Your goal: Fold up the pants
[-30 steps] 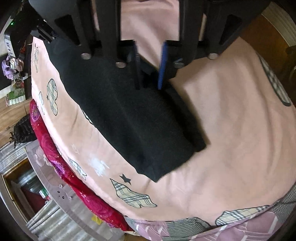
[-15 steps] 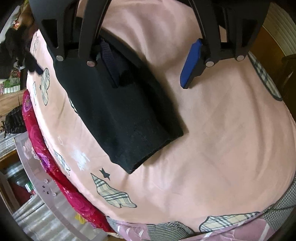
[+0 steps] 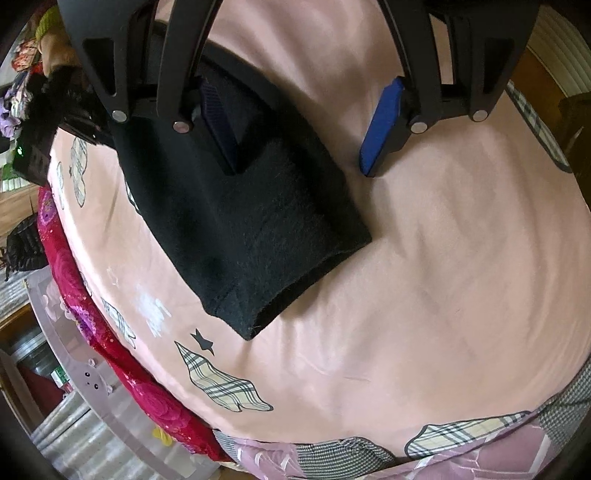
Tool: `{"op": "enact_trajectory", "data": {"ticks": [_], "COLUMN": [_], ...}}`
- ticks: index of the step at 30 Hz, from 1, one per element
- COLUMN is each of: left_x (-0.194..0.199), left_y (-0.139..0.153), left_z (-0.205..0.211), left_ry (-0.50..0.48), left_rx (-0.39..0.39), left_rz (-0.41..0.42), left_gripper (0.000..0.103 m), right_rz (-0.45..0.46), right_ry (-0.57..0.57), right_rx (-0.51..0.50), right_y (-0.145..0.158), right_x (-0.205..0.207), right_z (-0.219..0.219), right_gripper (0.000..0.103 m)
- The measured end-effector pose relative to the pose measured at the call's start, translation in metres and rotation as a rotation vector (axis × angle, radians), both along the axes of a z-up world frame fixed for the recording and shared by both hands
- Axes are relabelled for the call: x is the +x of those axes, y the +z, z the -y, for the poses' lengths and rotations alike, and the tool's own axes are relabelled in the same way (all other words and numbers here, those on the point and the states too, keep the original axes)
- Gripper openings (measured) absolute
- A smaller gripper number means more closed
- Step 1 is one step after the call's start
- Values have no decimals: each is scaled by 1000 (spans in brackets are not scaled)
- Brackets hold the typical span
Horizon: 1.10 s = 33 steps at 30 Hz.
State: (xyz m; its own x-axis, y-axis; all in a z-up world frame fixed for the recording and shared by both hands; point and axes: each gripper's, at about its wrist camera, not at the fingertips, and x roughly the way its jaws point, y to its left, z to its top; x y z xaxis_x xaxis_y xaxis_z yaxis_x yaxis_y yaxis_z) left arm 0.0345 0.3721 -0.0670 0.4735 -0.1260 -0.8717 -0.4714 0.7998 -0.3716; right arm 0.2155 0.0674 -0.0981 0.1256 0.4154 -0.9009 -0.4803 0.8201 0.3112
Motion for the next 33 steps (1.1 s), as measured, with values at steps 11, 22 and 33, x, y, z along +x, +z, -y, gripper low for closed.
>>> {"op": "enact_trajectory", "data": {"ticks": [11,22,33], "left_x": [19,0,20], "left_y": [-2,50,7], "left_z": [8,11,4], "left_ry": [-16,-79,-148], "left_rx": [83,68,126], "left_rz": [21,246,121], "left_gripper": [51,18,19], "right_rz": [-44,166,194], "right_ry": [101,-18,-115], "right_rx": [-36,19,-62], "right_y": [-1,74,38], "right_x": [-4,-8,6], "right_z": [-1,15,8], "right_gripper": [38,6,5]}}
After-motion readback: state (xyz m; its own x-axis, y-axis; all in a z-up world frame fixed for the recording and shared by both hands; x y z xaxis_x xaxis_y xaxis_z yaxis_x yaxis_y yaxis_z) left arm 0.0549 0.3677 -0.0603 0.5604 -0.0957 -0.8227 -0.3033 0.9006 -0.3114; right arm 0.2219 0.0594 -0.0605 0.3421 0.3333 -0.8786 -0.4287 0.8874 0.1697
